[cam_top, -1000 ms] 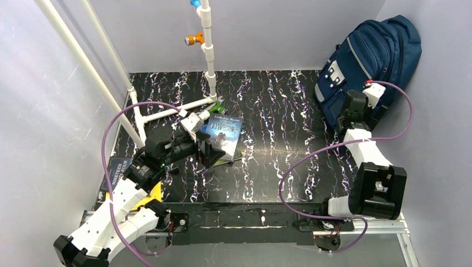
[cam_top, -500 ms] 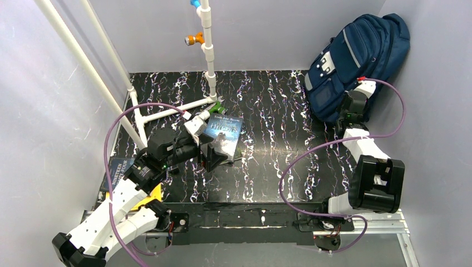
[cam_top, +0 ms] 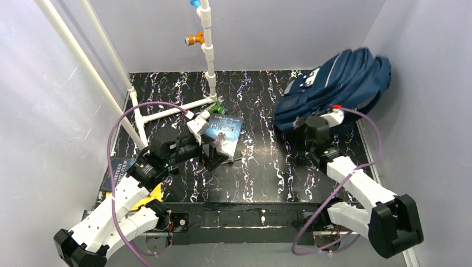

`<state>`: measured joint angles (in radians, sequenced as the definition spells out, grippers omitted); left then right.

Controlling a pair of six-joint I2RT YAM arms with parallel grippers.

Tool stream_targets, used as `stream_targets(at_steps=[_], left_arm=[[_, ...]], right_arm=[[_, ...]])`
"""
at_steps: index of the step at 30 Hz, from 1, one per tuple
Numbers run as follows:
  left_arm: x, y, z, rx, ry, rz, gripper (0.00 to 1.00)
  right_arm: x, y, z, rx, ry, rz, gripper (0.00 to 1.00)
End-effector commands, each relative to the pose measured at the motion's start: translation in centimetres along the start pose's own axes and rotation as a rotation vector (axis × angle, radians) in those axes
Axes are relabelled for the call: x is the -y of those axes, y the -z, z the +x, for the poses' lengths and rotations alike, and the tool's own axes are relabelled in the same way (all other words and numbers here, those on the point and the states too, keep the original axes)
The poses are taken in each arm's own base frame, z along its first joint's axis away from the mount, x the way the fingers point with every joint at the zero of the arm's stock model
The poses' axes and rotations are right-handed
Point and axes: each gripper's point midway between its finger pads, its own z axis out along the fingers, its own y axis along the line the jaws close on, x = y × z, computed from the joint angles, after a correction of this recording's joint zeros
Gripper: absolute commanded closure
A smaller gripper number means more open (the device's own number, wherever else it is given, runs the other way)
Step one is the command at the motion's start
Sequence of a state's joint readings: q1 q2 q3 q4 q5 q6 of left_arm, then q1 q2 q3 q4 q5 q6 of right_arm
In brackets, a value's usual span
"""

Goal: Pack the student bag
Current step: Adjust the student bag at the center of the board.

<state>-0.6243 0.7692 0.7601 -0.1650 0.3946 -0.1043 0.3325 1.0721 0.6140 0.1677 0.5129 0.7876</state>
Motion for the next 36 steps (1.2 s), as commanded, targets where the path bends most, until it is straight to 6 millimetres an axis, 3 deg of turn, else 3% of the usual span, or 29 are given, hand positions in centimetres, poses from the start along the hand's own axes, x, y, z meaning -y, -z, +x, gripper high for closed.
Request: stream_targets(at_steps=[1, 3, 4, 6, 7, 8, 9, 11, 12, 14, 17, 20, 23, 25, 26, 27, 30, 31, 33, 36], left_arm=[[-0.2, -0.3, 0.4, -0.023, -0.007, -0.001, 0.01], [-0.3, -0.6, 0.8, -0.039, -0.002, -0.003, 0.01], [-0.4, -0.7, 1.0, -0.045, 0.001, -0.006, 0.01], [-0.9, -1.0, 1.6, -0.075, 0.007, -0.022, 0.01], [-1.0, -1.2, 1.8, -0.086, 0.012, -0.023, 0.01], [-0.9, -1.3, 1.9, -0.093, 0.021, -0.018, 0.01], [-0.6, -1.6, 2.0, -0.101, 0.052, -0.003, 0.01], [1.0, -2.8, 2.2, -0.135, 0.215, 0.079, 0.01], [1.6, -3.3, 2.0, -0.138, 0.274, 0.106, 0.01], [2.7, -3.9, 1.7, -0.133, 0.352, 0.165, 0.01], [5.8, -4.2, 0.5, -0.089, 0.395, 0.311, 0.01], [7.8, -4.7, 0.8, -0.086, 0.388, 0.329, 0.01], [9.1, -5.2, 2.2, -0.121, 0.4, 0.324, 0.01], [9.0, -5.6, 3.1, -0.137, 0.424, 0.296, 0.01], [9.0, -5.7, 3.4, -0.144, 0.436, 0.285, 0.01], [8.7, -5.9, 3.7, -0.149, 0.458, 0.265, 0.01], [7.5, -6.7, 4.4, -0.161, 0.531, 0.173, 0.01], [6.9, -7.1, 4.7, -0.172, 0.567, 0.127, 0.01], [5.7, -8.2, 5.5, -0.214, 0.632, 0.035, 0.01], [5.2, -10.6, 6.7, -0.295, 0.66, -0.01, 0.01]], right_arm=[[-2.9, 1.7, 6.0, -0.053, -0.267, 0.016, 0.83], [-7.0, 1.7, 7.5, -0.108, -0.275, -0.055, 0.54], [-9.3, 1.9, 9.3, -0.183, -0.238, -0.112, 0.39], [-15.6, 4.8, 11.8, -0.372, -0.03, -0.313, 0.23], [-16.4, 7.0, 13.2, -0.481, 0.113, -0.411, 0.22], [-14.1, 9.0, 14.7, -0.601, 0.257, -0.413, 0.23], [-10.5, 10.0, 13.6, -0.58, 0.413, -0.377, 0.23], [-0.3, 8.3, 4.1, -0.251, 0.563, 0.098, 0.05], [1.9, 8.4, 1.4, -0.156, 0.555, 0.21, 0.02], [5.1, 8.6, -2.0, -0.023, 0.501, 0.354, 0.02], [10.4, 8.0, -5.0, 0.047, 0.352, 0.528, 0.02], [14.8, 7.0, -5.3, 0.06, 0.178, 0.613, 0.02], [18.0, 5.7, -2.4, -0.044, 0.067, 0.631, 0.02], [18.9, 4.4, 0.3, -0.146, 0.004, 0.567, 0.02], [18.7, 4.0, 1.8, -0.213, -0.011, 0.51, 0.04], [18.1, 3.6, 3.2, -0.28, -0.009, 0.45, 0.13], [15.4, 4.3, 7.6, -0.491, -0.046, 0.261, 0.62], [14.3, 5.1, 8.7, -0.542, -0.08, 0.21, 0.71], [11.5, 6.7, 10.4, -0.618, -0.114, 0.077, 0.83], [5.9, 9.8, 12.4, -0.727, -0.116, -0.134, 0.92]])
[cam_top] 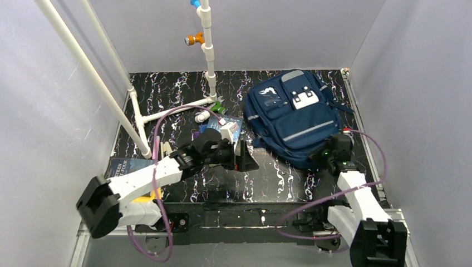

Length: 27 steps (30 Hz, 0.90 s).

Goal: Pack the student bag
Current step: Adjust the student bag at the center of the board, then unzip the student bag at the center of the board.

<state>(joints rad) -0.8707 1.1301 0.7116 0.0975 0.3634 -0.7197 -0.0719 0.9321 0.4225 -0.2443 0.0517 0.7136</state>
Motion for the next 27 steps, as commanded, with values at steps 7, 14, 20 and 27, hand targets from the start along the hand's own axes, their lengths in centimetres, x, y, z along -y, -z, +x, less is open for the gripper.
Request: stream_targets(at_steps=[7, 14, 20, 27], left_arm=[[-2.9, -4.6, -4.3, -0.027, 0.029, -0.244, 0.01], [-3.4, -1.2, -5.7, 0.112, 0.023, -0.293, 0.01], [-4.5, 4.7, -6.6, 0.273, -0.001, -0.404, 0.01], [-5.8, 10.6, -7.5, 0.454, -0.028, -0.515, 0.01]], right_arm=[[-13.1, 12.1, 12.7, -0.441, 0.269, -0.657, 0.43], [-12.7, 10.3, 6.4, -0.171, 0.723, -0.435, 0.26], [-13.2, 9.3, 8.0, -0.091, 1.109, -0.206, 0.28], [-11.4, 9.0, 10.7, -0.147, 1.252, 0.081, 0.25]])
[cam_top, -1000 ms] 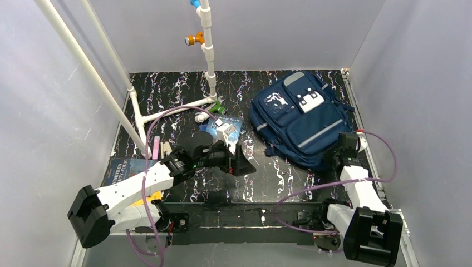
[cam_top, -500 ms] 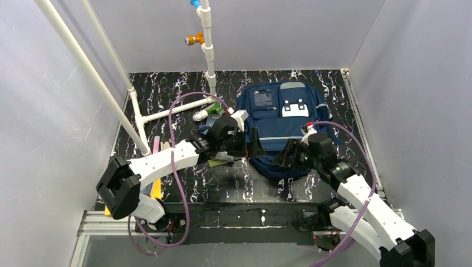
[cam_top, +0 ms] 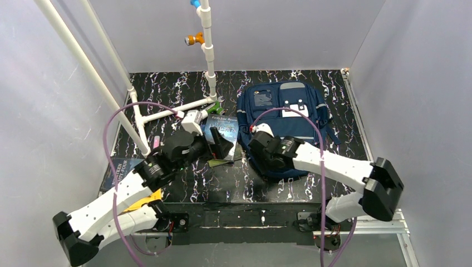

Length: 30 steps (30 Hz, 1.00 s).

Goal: Pack the student bag
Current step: Unzip the student bag at the center of the board.

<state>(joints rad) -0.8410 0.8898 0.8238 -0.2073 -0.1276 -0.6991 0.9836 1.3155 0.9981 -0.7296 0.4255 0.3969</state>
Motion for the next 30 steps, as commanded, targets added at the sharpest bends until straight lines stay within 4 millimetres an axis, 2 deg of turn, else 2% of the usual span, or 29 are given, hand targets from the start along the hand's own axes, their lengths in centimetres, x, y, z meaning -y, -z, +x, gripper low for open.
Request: stream_targets(at_steps=[1, 3, 8, 10, 14, 15, 16, 17, 18, 19, 20, 22, 23, 27, 30], left_arm=[[-3.9, 1.5, -1.0, 0.094, -0.032, -0.153, 0.01], [-3.9, 1.6, -1.1, 0.099, -0.04, -0.154, 0.01], [-4.1, 0.8, 0.0, 0.041, -0.054, -0.169, 0.01], [-4.1, 0.4, 0.5, 0.02, -0.051, -0.166, 0.01], [-3.9, -0.5, 1.3, -0.016, -0.035, -0.154, 0.01], [-3.8, -0.8, 1.5, -0.029, -0.026, -0.148, 0.01], [-3.6, -1.2, 1.7, -0.044, -0.017, -0.142, 0.01], [-3.4, -1.6, 2.0, -0.06, -0.008, -0.137, 0.01], [-3.1, -2.1, 2.2, -0.077, -0.002, -0.122, 0.01], [-2.9, -2.8, 2.4, -0.096, 0.005, -0.114, 0.01], [-2.7, -3.2, 2.7, -0.118, 0.01, -0.104, 0.01], [-2.3, -4.4, 2.9, -0.16, 0.033, -0.083, 0.01], [-2.0, -5.0, 3.0, -0.186, 0.052, -0.069, 0.01], [-0.6, -7.5, 3.6, -0.261, 0.119, 0.013, 0.01], [-0.3, -9.1, 4.0, -0.277, 0.149, 0.036, 0.01]], right_arm=[[3.9, 0.1, 1.1, -0.065, 0.027, 0.275, 0.25], [4.2, -0.7, 0.7, -0.033, 0.037, 0.309, 0.25], [2.6, -2.9, -1.7, 0.078, 0.062, 0.266, 0.23], [2.4, -3.7, -1.9, 0.087, 0.081, 0.267, 0.23], [3.3, -4.9, -1.1, 0.101, 0.031, 0.345, 0.27], [3.5, -4.9, -0.9, 0.111, -0.007, 0.354, 0.34], [3.6, -5.1, -0.4, 0.118, -0.04, 0.35, 0.49], [3.7, -5.0, -0.2, 0.135, -0.087, 0.337, 0.68], [4.1, -5.0, 0.2, 0.151, -0.149, 0.332, 0.83], [4.8, -5.0, 1.0, 0.155, -0.205, 0.332, 0.94], [5.6, -4.7, 1.2, 0.171, -0.273, 0.339, 0.99], [7.4, -3.3, 1.4, 0.227, -0.399, 0.356, 0.99], [7.8, -2.4, 0.8, 0.279, -0.433, 0.335, 0.99], [7.3, 0.6, -2.3, 0.439, -0.435, 0.186, 0.99], [8.0, 1.7, -2.7, 0.447, -0.393, 0.209, 0.99]])
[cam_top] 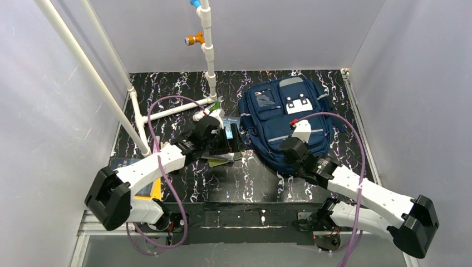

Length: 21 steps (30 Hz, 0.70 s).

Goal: Pack the student bag
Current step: Unzip the student bag at the center of the board.

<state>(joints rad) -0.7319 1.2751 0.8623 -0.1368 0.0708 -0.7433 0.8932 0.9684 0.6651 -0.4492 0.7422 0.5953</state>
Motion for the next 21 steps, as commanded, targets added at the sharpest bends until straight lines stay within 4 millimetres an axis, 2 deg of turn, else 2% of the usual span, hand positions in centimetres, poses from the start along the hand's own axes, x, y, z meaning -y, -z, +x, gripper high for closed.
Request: stream_targets(at_steps=[1, 3, 4, 5, 7, 9, 13, 16, 17, 19, 20, 21], left_arm=[[3.6, -1.1, -1.3, -0.017, 0.044, 0.149, 0.01], [3.5, -2.2, -1.1, -0.04, 0.042, 0.144, 0.01], [3.4, -2.7, -1.2, -0.046, 0.029, 0.14, 0.01], [3.2, -3.1, -1.4, -0.051, 0.011, 0.129, 0.04], [2.6, -3.7, -2.2, -0.039, -0.021, 0.087, 0.06], [2.1, -3.7, -3.1, -0.017, -0.033, 0.062, 0.07], [2.0, -3.1, -3.8, 0.006, -0.001, 0.096, 0.02], [1.7, -2.4, -2.9, -0.016, 0.022, 0.109, 0.02], [1.5, -2.2, -2.5, -0.017, 0.026, 0.111, 0.02], [0.8, -1.9, -1.9, -0.01, 0.03, 0.1, 0.02], [0.4, -1.8, -1.8, -0.002, 0.034, 0.087, 0.02], [-0.1, -1.7, -1.6, 0.004, 0.038, 0.07, 0.02]], right_arm=[[-0.8, 0.5, -2.7, 0.068, 0.028, -0.032, 0.99], [-2.2, 0.3, -2.3, 0.029, 0.105, -0.101, 0.98], [-3.8, 0.2, -1.6, -0.013, 0.146, -0.182, 0.87], [-5.1, 0.2, -1.0, -0.045, 0.179, -0.24, 0.7], [-6.4, -0.4, 0.0, -0.094, 0.243, -0.289, 0.44], [-6.5, -1.3, 0.4, -0.119, 0.29, -0.262, 0.32], [-7.3, -3.5, 0.9, -0.125, 0.411, -0.212, 0.28], [-7.8, -4.7, 0.8, -0.097, 0.466, -0.138, 0.19], [-7.3, -5.2, 0.9, -0.085, 0.477, -0.079, 0.17], [-5.7, -6.4, 1.2, -0.061, 0.49, 0.053, 0.19], [-4.6, -6.8, 1.1, -0.041, 0.486, 0.128, 0.23], [-4.1, -7.0, 1.0, -0.026, 0.47, 0.171, 0.32]])
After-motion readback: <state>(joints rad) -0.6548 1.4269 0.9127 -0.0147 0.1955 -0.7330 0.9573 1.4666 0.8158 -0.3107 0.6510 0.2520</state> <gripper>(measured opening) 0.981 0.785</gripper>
